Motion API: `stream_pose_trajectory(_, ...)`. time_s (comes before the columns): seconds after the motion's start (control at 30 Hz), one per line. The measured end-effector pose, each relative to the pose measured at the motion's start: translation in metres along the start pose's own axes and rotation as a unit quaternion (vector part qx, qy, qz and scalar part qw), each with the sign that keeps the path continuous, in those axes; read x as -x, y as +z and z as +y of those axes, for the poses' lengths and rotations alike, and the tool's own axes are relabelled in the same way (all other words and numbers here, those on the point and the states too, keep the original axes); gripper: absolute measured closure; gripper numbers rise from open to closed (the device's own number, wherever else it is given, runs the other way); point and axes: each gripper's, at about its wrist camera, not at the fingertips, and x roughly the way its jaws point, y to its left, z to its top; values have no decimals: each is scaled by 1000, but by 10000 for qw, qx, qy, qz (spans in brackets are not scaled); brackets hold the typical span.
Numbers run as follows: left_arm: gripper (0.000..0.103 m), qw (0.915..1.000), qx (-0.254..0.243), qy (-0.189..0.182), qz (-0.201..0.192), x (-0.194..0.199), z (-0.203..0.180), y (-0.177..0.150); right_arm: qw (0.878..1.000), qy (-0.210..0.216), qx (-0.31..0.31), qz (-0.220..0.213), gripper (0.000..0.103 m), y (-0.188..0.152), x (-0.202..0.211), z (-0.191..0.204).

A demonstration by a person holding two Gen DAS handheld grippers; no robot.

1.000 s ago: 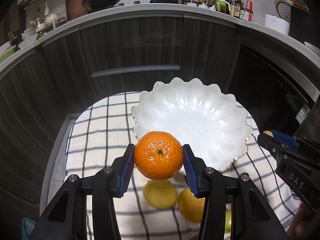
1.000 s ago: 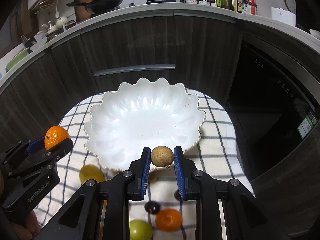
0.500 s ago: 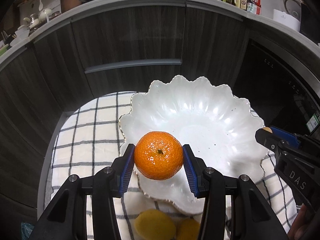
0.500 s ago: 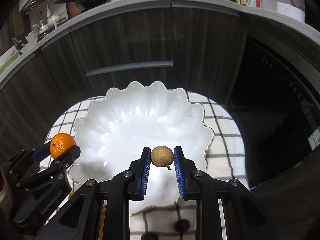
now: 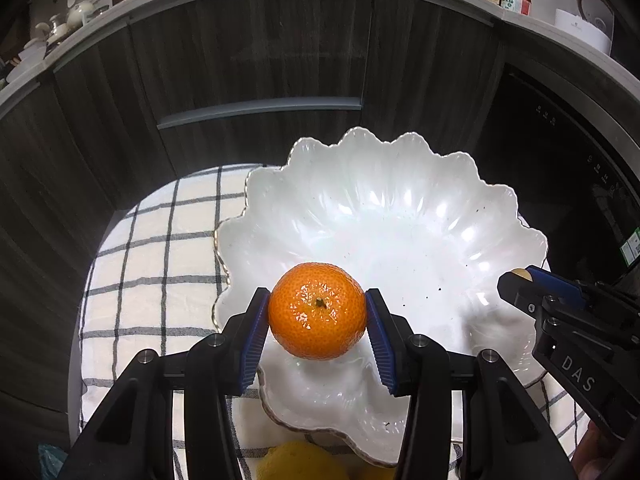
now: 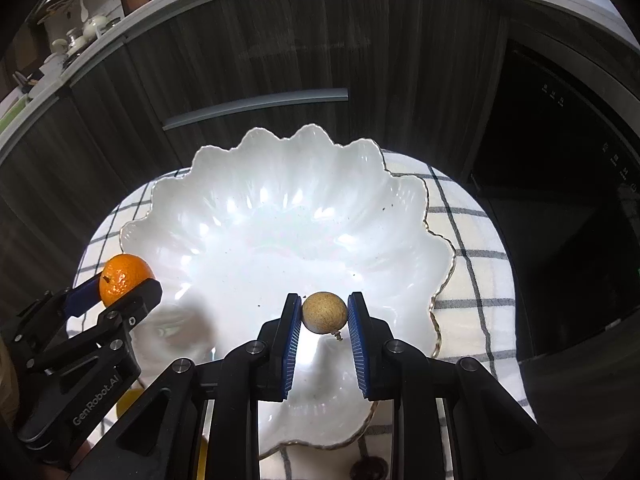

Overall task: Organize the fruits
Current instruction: 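Carry both fruits over the white bowl and open both grippers, then withdraw both grippers from the bowl back toward the remaining fruits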

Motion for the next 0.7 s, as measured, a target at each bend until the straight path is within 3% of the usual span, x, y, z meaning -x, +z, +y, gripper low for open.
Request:
stream_pose_trajectory(0.23, 55, 9999, -8, -3, 129, -5, -2, -3, 10000, -78, 38, 3, 75, 0, -1, -1)
stream_pose_trajectory(0.27, 51, 9999, -22, 21, 112, -4, -2, -3, 10000, -94, 32, -11, 69, 0, 0, -2)
stream_pose_trajectory(0.3, 47, 9999, -39, 72, 90, -4, -2, -3, 9999, -124, -4, -26, 55, 0, 0, -3)
stream_pose_trajectory(0.33, 36, 9998, -67, 182, 50, -2, -2, -3, 9999, -158, -42, -49, 48, 1, 1, -4)
stream_pose_trajectory(0.37, 31, 9996, -83, 278, -13, 0, -2, -3, 9997, -189, -70, -102, 38, 1, 3, -4)
stream_pose_trajectory(0.4, 31, 9995, -85, 296, -57, 2, -1, -3, 9997, -210, -70, -139, 35, 1, 5, -4)
stream_pose_trajectory(0.57, 19, 9989, -52, 451, -136, 7, 3, -1, 9993, -323, -4, -205, 35, 3, 10, -2)
stream_pose_trajectory(0.7, 17, 9977, -19, 635, -240, 14, 8, -1, 9981, -509, 47, -335, 34, 4, 18, 1)
